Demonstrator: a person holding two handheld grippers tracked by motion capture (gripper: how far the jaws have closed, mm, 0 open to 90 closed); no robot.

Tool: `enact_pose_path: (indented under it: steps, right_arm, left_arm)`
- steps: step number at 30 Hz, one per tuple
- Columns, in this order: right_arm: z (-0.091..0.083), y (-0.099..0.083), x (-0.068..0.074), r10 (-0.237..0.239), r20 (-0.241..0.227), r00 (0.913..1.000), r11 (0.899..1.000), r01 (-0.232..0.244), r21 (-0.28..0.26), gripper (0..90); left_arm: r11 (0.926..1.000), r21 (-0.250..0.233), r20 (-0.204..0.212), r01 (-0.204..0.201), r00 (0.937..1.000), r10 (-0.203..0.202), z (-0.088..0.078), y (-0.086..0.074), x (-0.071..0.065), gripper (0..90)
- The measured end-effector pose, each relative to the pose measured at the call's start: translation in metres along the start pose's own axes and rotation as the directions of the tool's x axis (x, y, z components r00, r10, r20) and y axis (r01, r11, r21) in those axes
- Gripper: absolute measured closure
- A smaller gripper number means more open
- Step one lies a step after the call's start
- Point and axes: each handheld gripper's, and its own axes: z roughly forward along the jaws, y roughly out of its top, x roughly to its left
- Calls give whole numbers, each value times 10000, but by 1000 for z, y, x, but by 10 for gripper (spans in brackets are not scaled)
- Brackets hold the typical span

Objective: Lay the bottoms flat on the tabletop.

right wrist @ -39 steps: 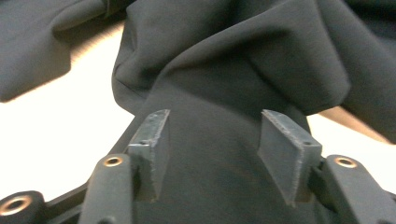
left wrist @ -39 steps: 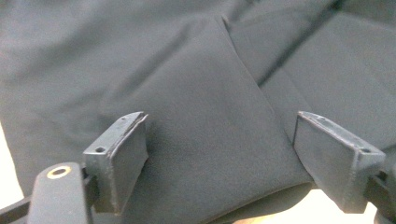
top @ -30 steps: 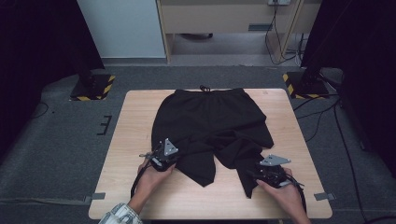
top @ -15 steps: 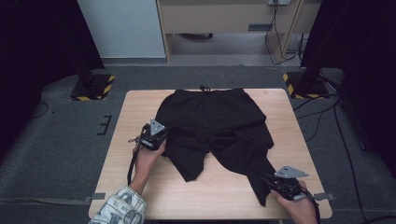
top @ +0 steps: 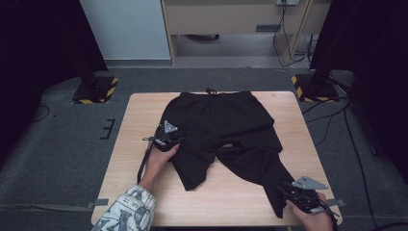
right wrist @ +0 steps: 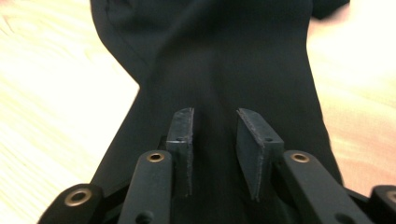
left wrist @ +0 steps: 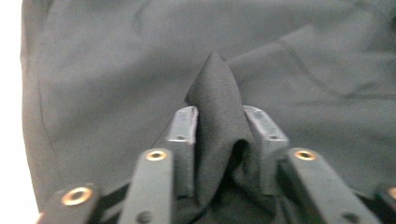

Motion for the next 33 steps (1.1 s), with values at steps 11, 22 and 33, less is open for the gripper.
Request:
enact_pose_path:
  steps: [11, 22, 33]
  right_arm:
    - [29, 38, 22, -835, -770, 9935, 9945, 783, -691, 544]
    - [91, 75, 45, -1719, -1926, 9661, 9846, 1749, -12, 464]
    - [117, 96, 46, -1991, -1944, 9605, 9766, 2110, 421, 896]
  left_arm:
    - [9948, -806, -96, -618, 9981, 613, -51, -17, -34, 390]
    - [9957, -705, 202, -596, 9979, 611, -91, -53, -69, 289]
    - [9949, -429, 324, -908, 9952, 922, -98, -71, -95, 219]
